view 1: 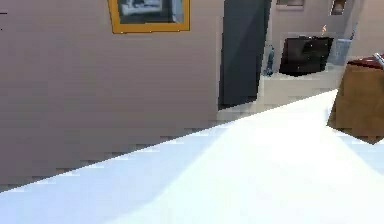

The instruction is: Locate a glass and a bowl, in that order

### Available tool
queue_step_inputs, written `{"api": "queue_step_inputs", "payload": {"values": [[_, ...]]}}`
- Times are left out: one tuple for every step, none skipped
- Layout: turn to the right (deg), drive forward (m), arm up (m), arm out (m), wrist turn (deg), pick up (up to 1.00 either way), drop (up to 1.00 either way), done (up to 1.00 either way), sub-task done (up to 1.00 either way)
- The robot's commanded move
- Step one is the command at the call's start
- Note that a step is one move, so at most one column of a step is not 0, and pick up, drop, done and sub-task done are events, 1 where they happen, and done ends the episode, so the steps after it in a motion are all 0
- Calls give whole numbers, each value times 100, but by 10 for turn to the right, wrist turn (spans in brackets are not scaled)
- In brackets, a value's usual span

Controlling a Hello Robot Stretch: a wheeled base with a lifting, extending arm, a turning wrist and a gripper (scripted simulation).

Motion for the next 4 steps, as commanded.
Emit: {"api": "queue_step_inputs", "payload": {"values": [[450,0,0,0,0,0,0,0,0],[120,0,0,0,0,0,0,0,0],[0,100,0,0,0,0,0,0,0],[0,100,0,0,0,0,0,0,0]]}}
